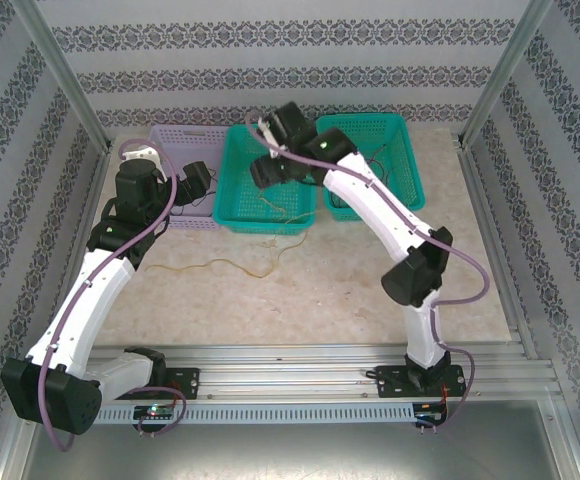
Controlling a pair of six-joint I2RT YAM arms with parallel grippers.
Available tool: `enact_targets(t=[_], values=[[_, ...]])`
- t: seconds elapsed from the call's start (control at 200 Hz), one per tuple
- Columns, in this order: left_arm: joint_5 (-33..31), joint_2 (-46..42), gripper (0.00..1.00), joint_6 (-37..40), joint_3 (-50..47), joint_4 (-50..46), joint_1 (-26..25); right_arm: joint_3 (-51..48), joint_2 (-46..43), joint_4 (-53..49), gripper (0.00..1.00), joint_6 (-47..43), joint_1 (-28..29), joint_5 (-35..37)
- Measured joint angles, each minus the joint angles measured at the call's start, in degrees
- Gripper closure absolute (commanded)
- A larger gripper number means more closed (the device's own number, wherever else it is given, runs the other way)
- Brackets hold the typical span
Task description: Untangle the cables
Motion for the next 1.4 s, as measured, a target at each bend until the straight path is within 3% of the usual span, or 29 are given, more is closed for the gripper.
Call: enact_targets(t=[0.215,0.535,0.809,1.184,1.234,1.309,1.399], values=[[0.0,0.0,0.0,0.0,0.0,0.0,0.0,-23.5,-8.6,9.2,0.35,3.7,3.8,-2.9],[0.0,0.0,0.0,0.0,0.0,0.0,0.0,-46.7,-16.5,23.1,0.35,9.0,7.2,-3.5],[0.0,0.0,0.0,0.0,0.0,0.0,0.0,-50.0,-12.4,32.7,0.37,10.1,10.3,-2.9],[0.0,0.0,0.0,0.0,0.0,0.0,0.0,-47.5,-4.3,34.0,0.39,10.0,10.4,4.9],[0.0,0.0,0.0,0.0,0.0,0.0,0.0,-47.5,-4.3,34.3,0.45,10.1,10.4,5.6],[0.0,0.0,0.0,0.0,0.0,0.0,0.0,-47.1,-3.9,34.6,0.64,10.3,10.4,6.4],[0.0,0.0,0.0,0.0,0.0,0.0,0.0,-45.0,-1.8,34.7,0.79,10.5,10.4,6.6]])
